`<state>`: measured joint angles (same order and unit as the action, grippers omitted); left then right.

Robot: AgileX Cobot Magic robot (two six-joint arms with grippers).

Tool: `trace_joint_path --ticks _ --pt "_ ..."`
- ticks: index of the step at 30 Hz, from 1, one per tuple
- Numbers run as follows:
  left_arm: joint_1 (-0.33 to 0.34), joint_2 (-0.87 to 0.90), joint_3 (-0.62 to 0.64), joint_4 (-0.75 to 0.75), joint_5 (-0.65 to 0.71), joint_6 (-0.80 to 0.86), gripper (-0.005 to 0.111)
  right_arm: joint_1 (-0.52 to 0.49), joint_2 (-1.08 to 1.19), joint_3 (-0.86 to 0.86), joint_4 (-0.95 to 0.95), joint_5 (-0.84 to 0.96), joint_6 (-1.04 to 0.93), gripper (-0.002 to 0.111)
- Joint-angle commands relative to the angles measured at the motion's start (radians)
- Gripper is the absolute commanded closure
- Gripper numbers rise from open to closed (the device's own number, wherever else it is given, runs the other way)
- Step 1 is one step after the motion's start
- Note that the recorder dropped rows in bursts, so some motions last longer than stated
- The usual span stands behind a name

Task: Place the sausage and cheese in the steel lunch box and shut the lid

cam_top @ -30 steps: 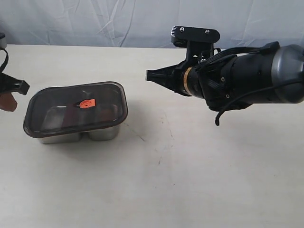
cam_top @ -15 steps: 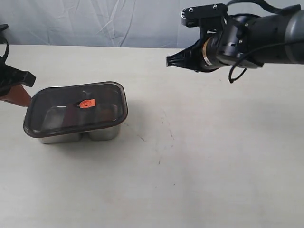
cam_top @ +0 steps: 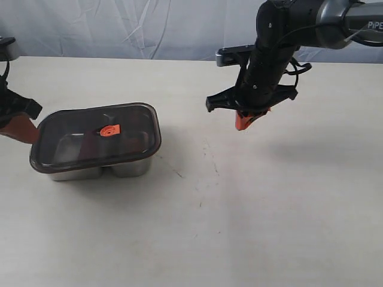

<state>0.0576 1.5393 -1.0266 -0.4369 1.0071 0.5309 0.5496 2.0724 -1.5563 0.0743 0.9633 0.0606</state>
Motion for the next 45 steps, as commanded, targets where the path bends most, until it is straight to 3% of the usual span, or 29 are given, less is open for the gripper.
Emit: trace_joint_path --ticks 1,8,14,22,27,45 --pt "0.001 -0.009 -0.001 0.002 0.065 0.006 0.107 0.017 -0.003 -0.006 0.091 -0.047 -0.061 0.109" --pt "-0.001 -0.015 0.001 -0.029 0.2 0.008 0.107 0.021 -0.003 -0.006 0.089 -0.077 -0.061 0.109" --pt "-0.015 -0.002 0.062 -0.029 0.214 -0.001 0.107 0.021 -0.003 -0.006 0.089 -0.102 -0.068 0.109" --pt "-0.091 0.017 0.116 -0.005 0.103 -0.035 0.107 0.021 -0.003 -0.006 0.089 -0.108 -0.068 0.109" --pt "-0.091 0.055 0.116 0.049 0.017 -0.091 0.107 0.021 -0.003 -0.006 0.094 -0.108 -0.068 0.109" --pt "-0.091 0.119 0.116 0.041 -0.069 -0.09 0.107 0.021 -0.003 -0.006 0.13 -0.108 -0.072 0.109"
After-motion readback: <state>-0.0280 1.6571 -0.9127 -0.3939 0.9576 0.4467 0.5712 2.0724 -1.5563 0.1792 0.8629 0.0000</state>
